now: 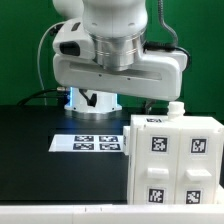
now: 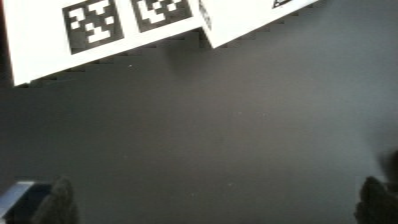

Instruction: Assemble cabinet

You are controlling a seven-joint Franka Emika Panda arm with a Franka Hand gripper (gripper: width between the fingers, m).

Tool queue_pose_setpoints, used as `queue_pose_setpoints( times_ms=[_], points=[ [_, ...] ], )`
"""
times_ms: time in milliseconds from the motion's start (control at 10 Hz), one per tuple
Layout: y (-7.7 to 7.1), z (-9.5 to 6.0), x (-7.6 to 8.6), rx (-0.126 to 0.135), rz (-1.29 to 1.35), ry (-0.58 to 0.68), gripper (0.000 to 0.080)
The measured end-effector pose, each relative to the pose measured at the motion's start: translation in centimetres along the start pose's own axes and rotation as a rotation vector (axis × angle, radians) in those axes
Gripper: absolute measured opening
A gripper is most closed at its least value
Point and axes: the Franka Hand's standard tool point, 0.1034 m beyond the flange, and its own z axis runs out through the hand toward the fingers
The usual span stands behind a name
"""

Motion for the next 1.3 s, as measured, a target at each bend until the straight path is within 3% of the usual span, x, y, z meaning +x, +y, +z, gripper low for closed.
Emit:
queue_pose_setpoints(
  times_ms=[100, 300, 400, 500, 600, 700, 900, 1000, 1100, 1300],
  points=[
    [0.8, 0.5, 0.1, 0.021, 0.049, -0.014, 0.0796],
    [0.9, 1.4, -0.3, 0.125, 0.177, -0.068, 0.0796],
    [0.6, 1.8, -0.4, 0.223, 0.241, -0.11, 0.0796],
    [1.3, 1.5, 0.3, 0.271, 0.212, -0.087, 0.0796],
    [1.5, 1.4, 0.5, 0.341, 0.233, -0.073, 0.0796],
    [1.4, 1.6, 0.5, 0.438, 0.282, -0.092, 0.0796],
    [1.7, 3.8, -0.2, 0.737, 0.464, -0.199, 0.0796],
    [1.9, 5.0, -0.9, 0.813, 0.514, -0.244, 0.0796],
    [2.1, 5.1, -0.9, 0.852, 0.518, -0.26, 0.0796],
    [2.3, 5.2, -0.8, 0.84, 0.524, -0.253, 0.0796]
  ],
)
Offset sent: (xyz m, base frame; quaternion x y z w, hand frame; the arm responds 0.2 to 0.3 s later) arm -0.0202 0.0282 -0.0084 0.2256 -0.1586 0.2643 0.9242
